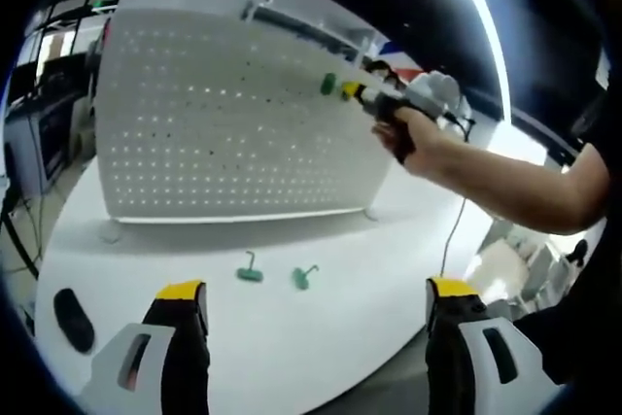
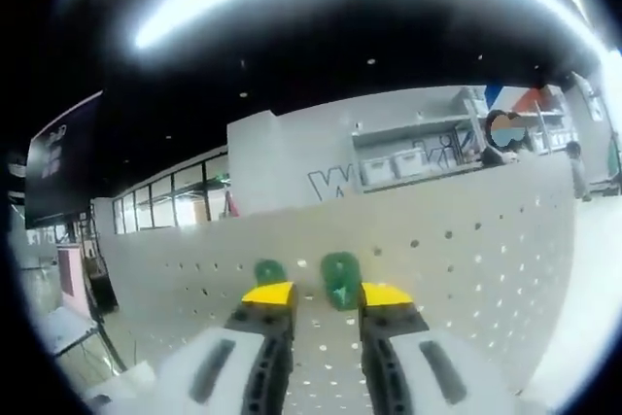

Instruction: Insert the hook assembly into the mounting plate slot until the hook locks in place.

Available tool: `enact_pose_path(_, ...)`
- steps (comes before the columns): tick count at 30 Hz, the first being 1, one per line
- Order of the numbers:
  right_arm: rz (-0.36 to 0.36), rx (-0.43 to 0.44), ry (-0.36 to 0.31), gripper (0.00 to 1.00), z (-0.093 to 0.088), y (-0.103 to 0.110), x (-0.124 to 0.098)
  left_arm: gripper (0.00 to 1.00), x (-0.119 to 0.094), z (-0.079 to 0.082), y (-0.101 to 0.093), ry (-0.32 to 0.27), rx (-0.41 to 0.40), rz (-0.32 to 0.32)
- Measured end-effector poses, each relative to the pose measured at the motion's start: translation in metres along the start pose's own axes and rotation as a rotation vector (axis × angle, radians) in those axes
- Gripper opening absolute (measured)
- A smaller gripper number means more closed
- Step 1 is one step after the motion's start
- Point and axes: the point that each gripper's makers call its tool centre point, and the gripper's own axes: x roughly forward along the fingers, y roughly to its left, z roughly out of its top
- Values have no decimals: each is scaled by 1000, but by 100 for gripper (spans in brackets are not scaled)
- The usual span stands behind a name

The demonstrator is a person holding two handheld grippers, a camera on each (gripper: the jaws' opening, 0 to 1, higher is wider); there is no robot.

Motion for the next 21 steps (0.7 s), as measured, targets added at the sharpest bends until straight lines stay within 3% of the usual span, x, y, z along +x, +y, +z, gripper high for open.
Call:
enact_pose_path(9, 55, -90, 63, 34, -14, -1, -29, 100, -1, -4, 0, 14, 3, 7)
enact_pose_path(18, 52, -42, 222, 38, -62, -25, -73, 100, -1, -12, -3, 35, 6, 5)
enact_pose_path(21, 54, -75, 278, 39, -80, -31, -94, 100, 0, -13, -4, 42, 7, 3)
